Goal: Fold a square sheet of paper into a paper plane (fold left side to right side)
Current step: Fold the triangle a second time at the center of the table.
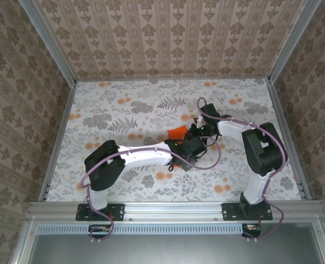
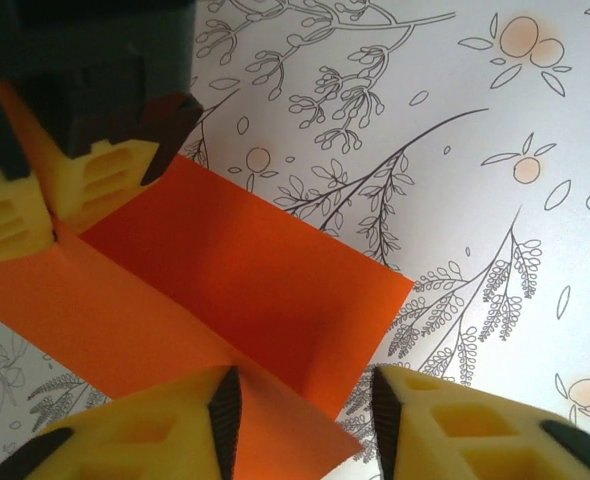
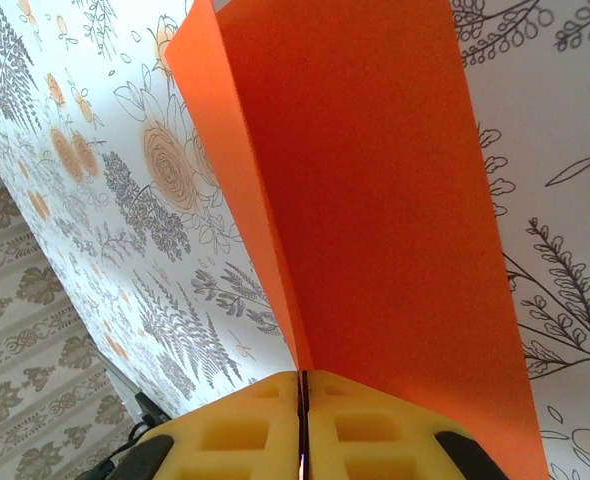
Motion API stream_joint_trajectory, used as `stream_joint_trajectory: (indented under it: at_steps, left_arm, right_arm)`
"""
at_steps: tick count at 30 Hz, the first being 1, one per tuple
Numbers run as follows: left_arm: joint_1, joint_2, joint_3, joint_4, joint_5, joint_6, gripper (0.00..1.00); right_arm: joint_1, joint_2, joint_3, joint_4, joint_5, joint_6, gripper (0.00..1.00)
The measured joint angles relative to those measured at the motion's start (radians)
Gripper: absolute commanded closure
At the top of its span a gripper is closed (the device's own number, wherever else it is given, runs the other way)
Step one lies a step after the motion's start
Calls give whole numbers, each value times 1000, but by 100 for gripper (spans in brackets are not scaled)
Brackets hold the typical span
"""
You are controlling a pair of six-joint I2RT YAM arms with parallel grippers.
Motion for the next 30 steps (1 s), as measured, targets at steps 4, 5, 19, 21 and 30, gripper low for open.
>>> stream_joint_trajectory:
  at_steps: [4, 5, 19, 21, 30]
  left_arm:
    - [0, -2, -5, 3, 0, -1, 85]
    - [0, -4, -8, 3, 0, -1, 88]
    - [113, -144, -166, 139, 251, -40, 100]
    - [143, -161, -196, 177, 314, -58, 100]
    - [228, -184, -291, 333, 542, -153, 100]
  right_arm:
    - [0, 0, 0, -1, 1, -1, 88]
    - [0, 0, 0, -2, 3, -4, 88]
    - [-1, -29, 1, -23, 56, -53, 58]
    - [-5, -61, 1, -14, 69, -54, 56]
    - [-43, -245, -55, 21, 156, -79, 59]
